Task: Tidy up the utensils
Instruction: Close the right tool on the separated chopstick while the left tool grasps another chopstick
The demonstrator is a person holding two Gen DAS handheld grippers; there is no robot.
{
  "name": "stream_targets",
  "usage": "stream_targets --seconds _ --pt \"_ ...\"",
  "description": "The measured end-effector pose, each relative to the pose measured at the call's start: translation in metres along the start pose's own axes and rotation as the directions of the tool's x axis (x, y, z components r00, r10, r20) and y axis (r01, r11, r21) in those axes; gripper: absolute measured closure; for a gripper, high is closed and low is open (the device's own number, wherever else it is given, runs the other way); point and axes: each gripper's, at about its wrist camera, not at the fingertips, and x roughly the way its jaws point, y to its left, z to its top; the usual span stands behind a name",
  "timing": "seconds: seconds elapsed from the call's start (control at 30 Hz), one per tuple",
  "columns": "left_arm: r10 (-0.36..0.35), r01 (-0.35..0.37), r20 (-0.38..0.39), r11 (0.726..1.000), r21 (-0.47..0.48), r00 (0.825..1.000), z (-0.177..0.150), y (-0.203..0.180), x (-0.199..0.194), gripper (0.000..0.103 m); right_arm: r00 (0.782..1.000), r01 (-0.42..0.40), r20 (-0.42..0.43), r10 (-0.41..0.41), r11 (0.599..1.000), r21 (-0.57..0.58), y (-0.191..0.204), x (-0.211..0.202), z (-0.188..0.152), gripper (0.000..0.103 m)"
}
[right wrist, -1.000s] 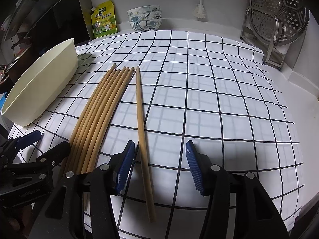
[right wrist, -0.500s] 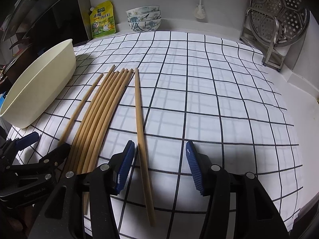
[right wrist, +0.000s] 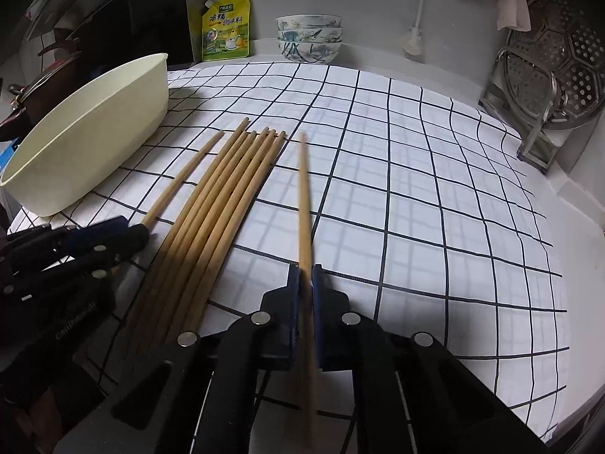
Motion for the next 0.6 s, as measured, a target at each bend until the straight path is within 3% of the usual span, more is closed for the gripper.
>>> stream_targets --seconds 0.27,0.6 --pt "-0.059 0.059 -0.013 0.998 -0.016 0.998 -0.002 0.003 -0.009 0.096 0.998 -0.062 0.021 0.06 0.993 0.102 -0.015 -0.008 0.0 0.097" --pt "-0.112 0.113 0.137 0.994 -0.002 0.984 0.027 0.023 -0.074 0.096 0.985 -0.138 0.123 0.119 0.977 0.164 -0.005 -0.046 0.019 0.097"
